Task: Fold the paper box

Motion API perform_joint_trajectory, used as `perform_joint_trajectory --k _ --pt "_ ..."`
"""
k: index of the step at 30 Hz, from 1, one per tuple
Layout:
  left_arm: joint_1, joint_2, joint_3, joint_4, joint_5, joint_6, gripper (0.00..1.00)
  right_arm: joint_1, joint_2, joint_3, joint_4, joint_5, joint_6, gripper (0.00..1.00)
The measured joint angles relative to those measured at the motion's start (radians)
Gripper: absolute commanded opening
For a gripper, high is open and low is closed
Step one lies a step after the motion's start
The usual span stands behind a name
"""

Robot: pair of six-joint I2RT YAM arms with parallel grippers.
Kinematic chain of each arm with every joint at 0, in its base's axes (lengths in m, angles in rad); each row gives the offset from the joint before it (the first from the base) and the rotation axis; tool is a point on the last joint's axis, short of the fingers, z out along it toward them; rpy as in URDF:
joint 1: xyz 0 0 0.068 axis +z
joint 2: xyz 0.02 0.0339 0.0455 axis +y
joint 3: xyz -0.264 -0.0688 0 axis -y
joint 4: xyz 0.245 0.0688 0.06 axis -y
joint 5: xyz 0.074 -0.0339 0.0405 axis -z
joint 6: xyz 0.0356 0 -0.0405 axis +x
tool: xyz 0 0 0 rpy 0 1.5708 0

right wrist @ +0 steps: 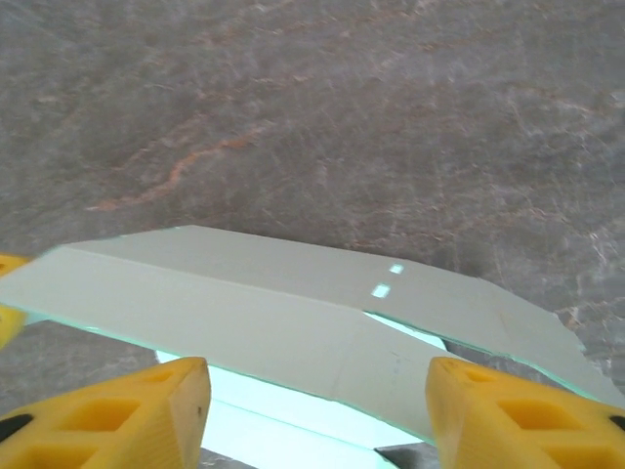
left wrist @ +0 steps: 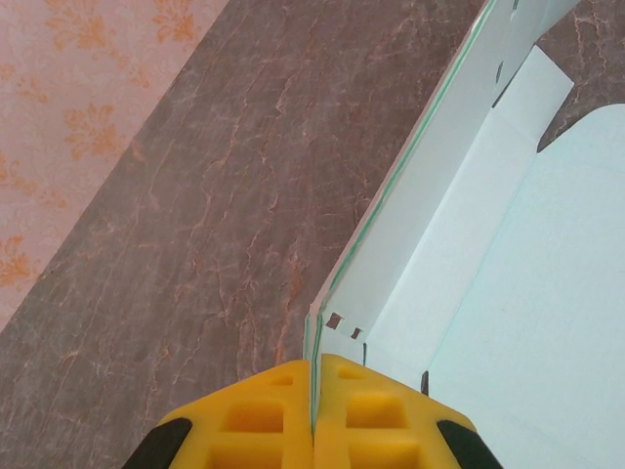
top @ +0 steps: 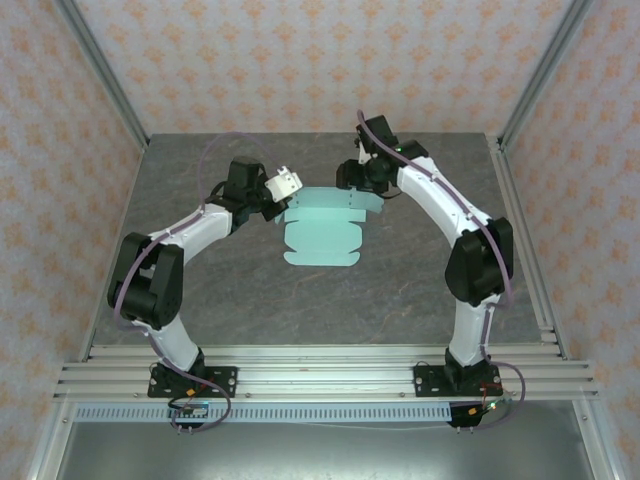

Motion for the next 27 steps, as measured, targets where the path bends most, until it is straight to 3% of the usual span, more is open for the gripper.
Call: perform_joint_trajectory --k 9,27 --pt "-0.005 0.002 0.000 0.003 -0.006 0.000 0.00 0.000 0.012 0.010 -0.005 0.036 -0.005 0.72" --pt "-0.021 0.034 -0.001 0.039 -0.055 0.000 0.00 0.000 0.021 -0.078 0.085 0.002 0.121 0.64"
